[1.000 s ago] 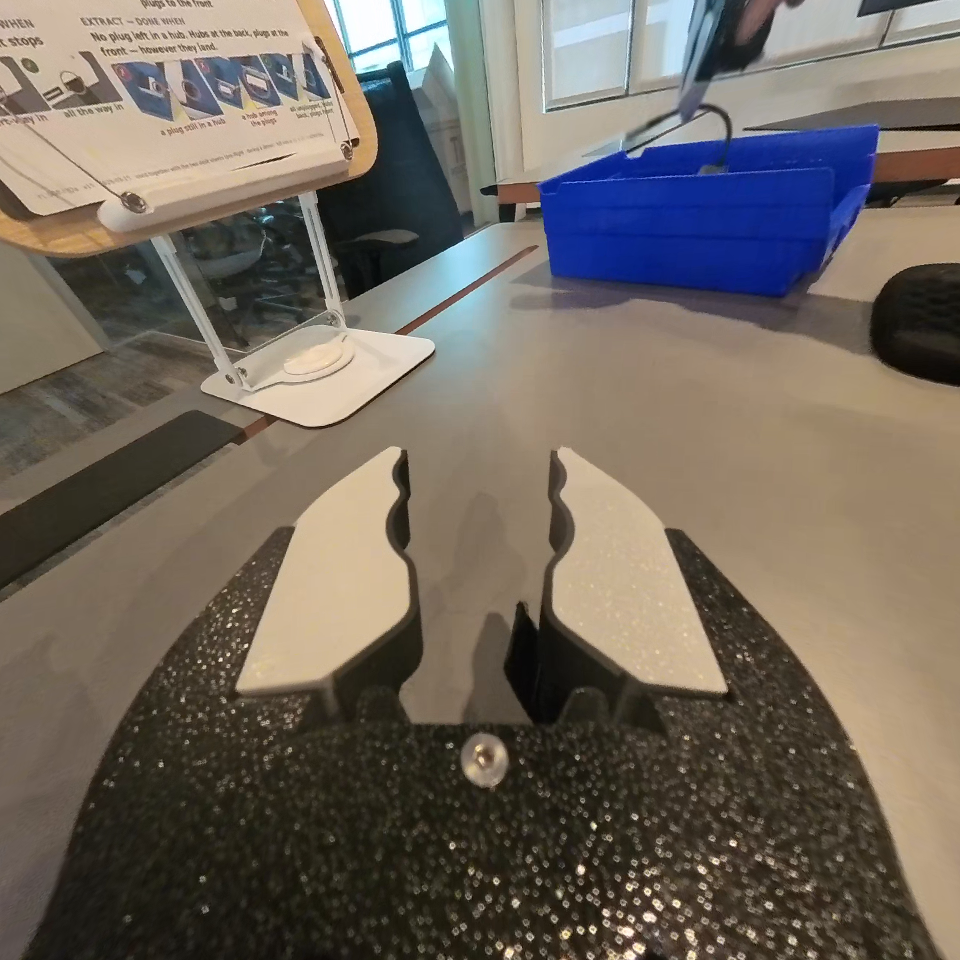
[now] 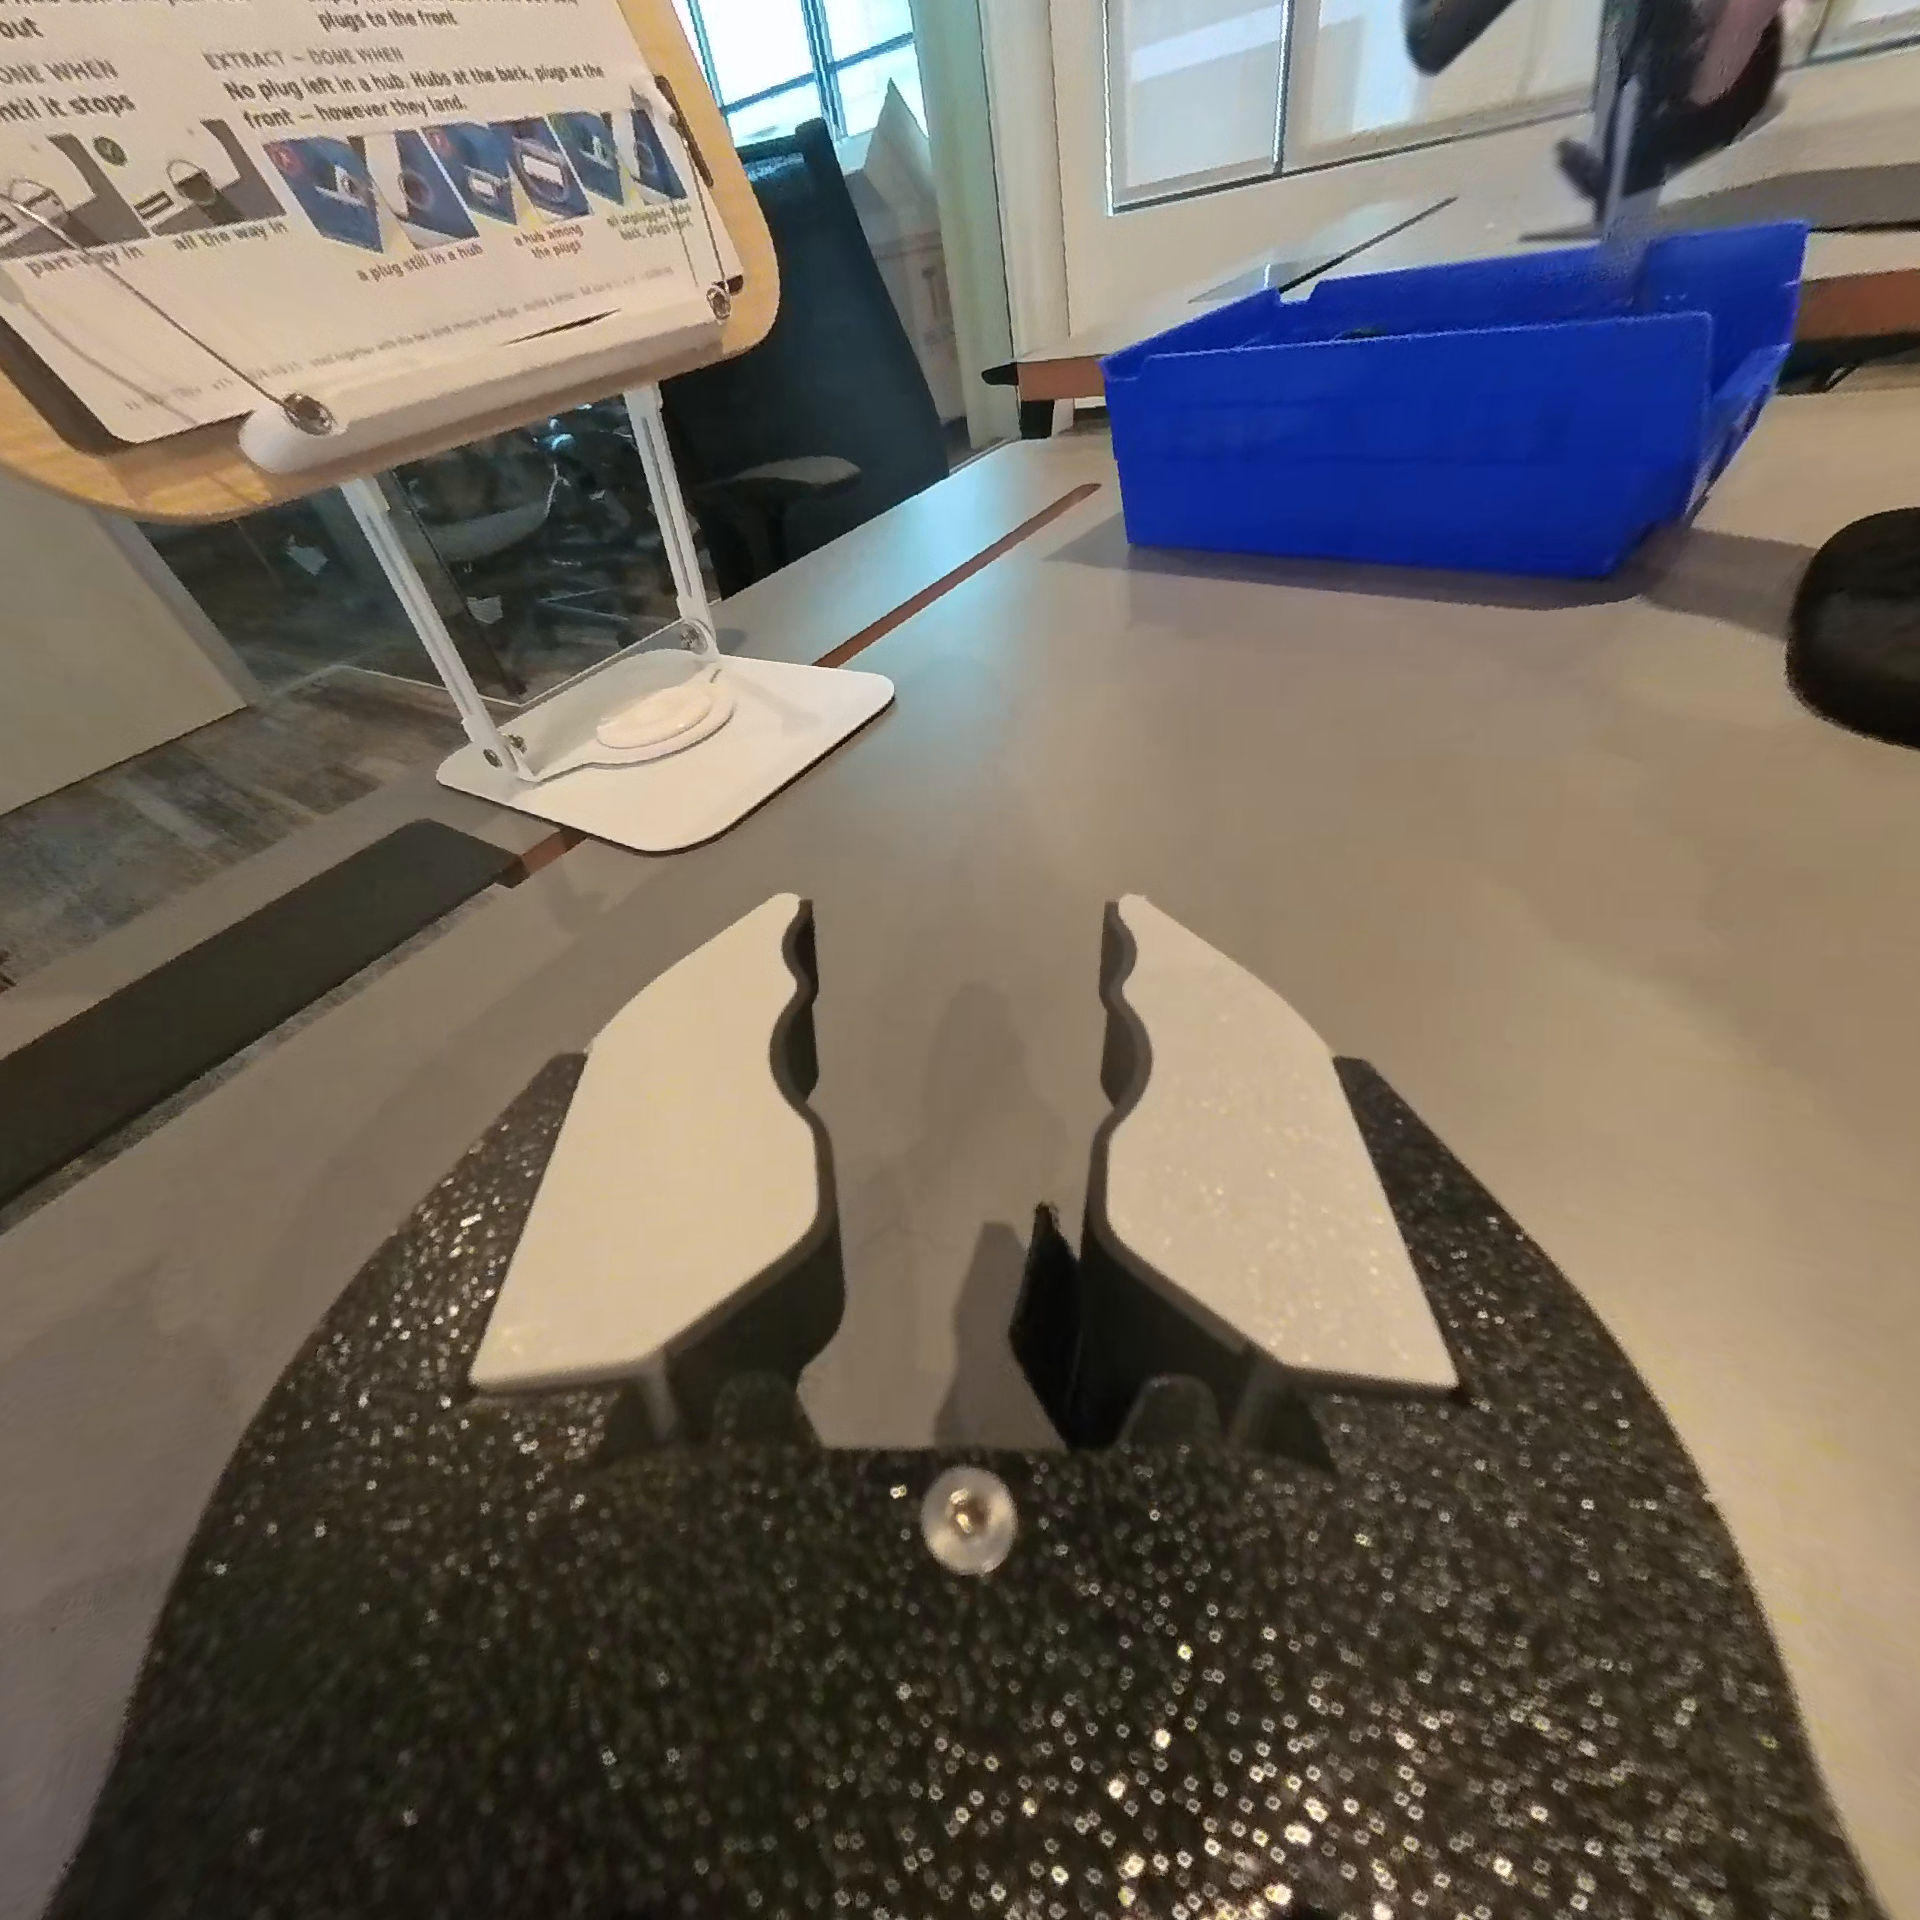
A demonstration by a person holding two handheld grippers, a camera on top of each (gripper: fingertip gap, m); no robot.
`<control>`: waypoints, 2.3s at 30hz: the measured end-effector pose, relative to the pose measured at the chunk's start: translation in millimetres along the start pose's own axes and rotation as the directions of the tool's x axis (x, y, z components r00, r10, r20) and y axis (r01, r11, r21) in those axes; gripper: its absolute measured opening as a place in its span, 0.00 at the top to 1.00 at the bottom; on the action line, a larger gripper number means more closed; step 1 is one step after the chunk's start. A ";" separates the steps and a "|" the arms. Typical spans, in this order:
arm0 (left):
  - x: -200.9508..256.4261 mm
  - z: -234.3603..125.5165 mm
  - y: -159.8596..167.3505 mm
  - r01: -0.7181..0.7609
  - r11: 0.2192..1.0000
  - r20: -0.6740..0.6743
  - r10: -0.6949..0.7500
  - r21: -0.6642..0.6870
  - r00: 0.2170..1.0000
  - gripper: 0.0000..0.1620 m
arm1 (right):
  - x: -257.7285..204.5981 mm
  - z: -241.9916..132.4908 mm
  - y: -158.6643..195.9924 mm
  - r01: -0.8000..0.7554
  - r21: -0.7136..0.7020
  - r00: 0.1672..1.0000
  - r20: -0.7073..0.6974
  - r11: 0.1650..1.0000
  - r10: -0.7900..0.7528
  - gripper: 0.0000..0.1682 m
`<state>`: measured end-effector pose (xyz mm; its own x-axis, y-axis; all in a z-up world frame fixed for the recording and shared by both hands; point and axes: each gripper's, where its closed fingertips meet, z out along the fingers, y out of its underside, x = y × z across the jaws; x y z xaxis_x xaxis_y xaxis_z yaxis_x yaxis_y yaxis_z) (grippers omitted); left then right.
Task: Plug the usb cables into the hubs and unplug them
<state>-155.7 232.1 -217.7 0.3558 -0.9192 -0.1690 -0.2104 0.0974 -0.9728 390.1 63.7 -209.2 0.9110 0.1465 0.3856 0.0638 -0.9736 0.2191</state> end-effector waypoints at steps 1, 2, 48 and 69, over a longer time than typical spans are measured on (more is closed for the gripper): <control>0.3 -0.2 -0.3 -0.003 1.000 0.001 0.003 0.000 1.000 0.68 | -0.8 -2.7 2.8 -0.004 0.012 1.000 0.019 1.000 0.003 0.81; 1.0 -0.5 -0.9 -0.007 1.000 0.000 0.007 0.001 1.000 0.68 | -1.6 -5.2 4.1 -0.008 0.031 0.999 0.037 0.999 0.007 0.79; -212.8 -176.6 -22.2 0.341 0.751 0.514 -0.002 -0.566 0.858 0.59 | -313.9 -189.8 -149.4 -0.172 0.933 0.951 0.074 -0.317 -0.300 0.78; -251.3 -199.6 153.6 0.618 -0.030 0.608 -0.218 -0.786 0.763 0.77 | -328.4 -192.2 -145.9 -0.149 0.928 0.936 0.021 -0.342 -0.351 0.83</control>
<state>-459.2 401.9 -293.0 0.8713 -0.4906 -0.0133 -0.4894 -0.8706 0.0500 3.3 191.3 -195.6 0.8393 0.4747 0.2652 0.2203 0.1490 -0.9640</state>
